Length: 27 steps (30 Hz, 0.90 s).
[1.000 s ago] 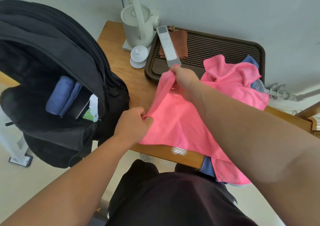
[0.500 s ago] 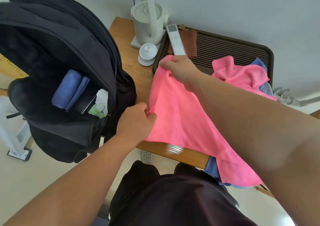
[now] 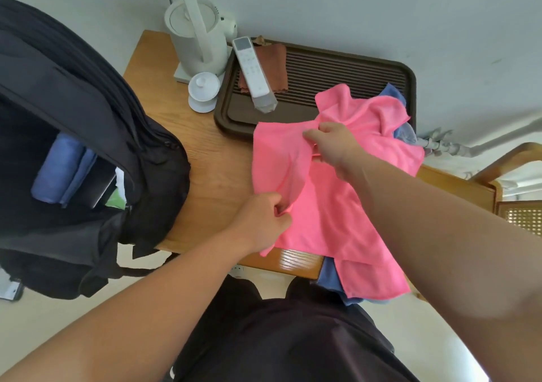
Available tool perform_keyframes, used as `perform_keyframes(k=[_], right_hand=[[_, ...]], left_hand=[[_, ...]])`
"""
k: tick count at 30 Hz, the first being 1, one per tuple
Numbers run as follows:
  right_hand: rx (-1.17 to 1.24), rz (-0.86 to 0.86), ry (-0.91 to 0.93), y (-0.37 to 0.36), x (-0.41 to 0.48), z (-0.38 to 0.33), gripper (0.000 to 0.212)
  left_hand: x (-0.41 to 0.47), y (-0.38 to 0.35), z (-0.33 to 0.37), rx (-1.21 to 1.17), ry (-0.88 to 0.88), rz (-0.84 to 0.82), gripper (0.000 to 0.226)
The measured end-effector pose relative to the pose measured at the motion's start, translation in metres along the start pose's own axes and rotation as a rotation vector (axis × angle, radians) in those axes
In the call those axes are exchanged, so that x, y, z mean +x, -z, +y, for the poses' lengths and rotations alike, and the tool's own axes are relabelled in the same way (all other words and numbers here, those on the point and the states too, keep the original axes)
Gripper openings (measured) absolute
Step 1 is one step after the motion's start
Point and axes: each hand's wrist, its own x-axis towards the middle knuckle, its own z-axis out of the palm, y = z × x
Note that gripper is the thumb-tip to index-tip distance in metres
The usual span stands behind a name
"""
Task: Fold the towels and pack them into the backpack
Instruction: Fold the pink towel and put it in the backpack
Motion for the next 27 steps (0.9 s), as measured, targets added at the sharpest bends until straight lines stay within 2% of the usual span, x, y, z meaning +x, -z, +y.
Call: perform_keyframes(k=[8, 11, 14, 17, 19, 22, 25, 27], right_hand=[[-0.173, 0.137, 0.009, 0.047, 0.001, 0.035, 0.026], [-0.357, 0.176, 0.017, 0.060, 0.001, 0.038, 0.034], [-0.514, 0.193, 0.014, 0.066, 0.002, 0.044, 0.013], [-0.608, 0.276, 0.136, 0.056, -0.004, 0.046, 0.055], [-0.754, 0.293, 0.373, 0.040, -0.009, 0.041, 0.059], [-0.962, 0.046, 0.607, 0.012, -0.008, 0.033, 0.046], [-1.167, -0.226, 0.667, -0.022, -0.005, 0.029, 0.037], [-1.305, -0.272, 0.684, -0.038, -0.001, 0.024, 0.038]], left_hand=[[0.025, -0.055, 0.027, 0.067, -0.037, -0.034, 0.013], [0.031, -0.068, 0.031, 0.030, 0.018, -0.108, 0.023], [0.033, -0.074, 0.026, 0.016, 0.107, -0.138, 0.042], [0.035, -0.066, 0.008, 0.178, 0.125, 0.029, 0.035], [0.036, -0.057, -0.009, 0.265, 0.173, 0.166, 0.025], [0.037, -0.042, -0.037, 0.288, 0.318, 0.283, 0.022], [0.038, -0.033, -0.057, 0.281, 0.418, 0.257, 0.030], [0.040, -0.033, -0.065, 0.300, 0.442, 0.219, 0.027]])
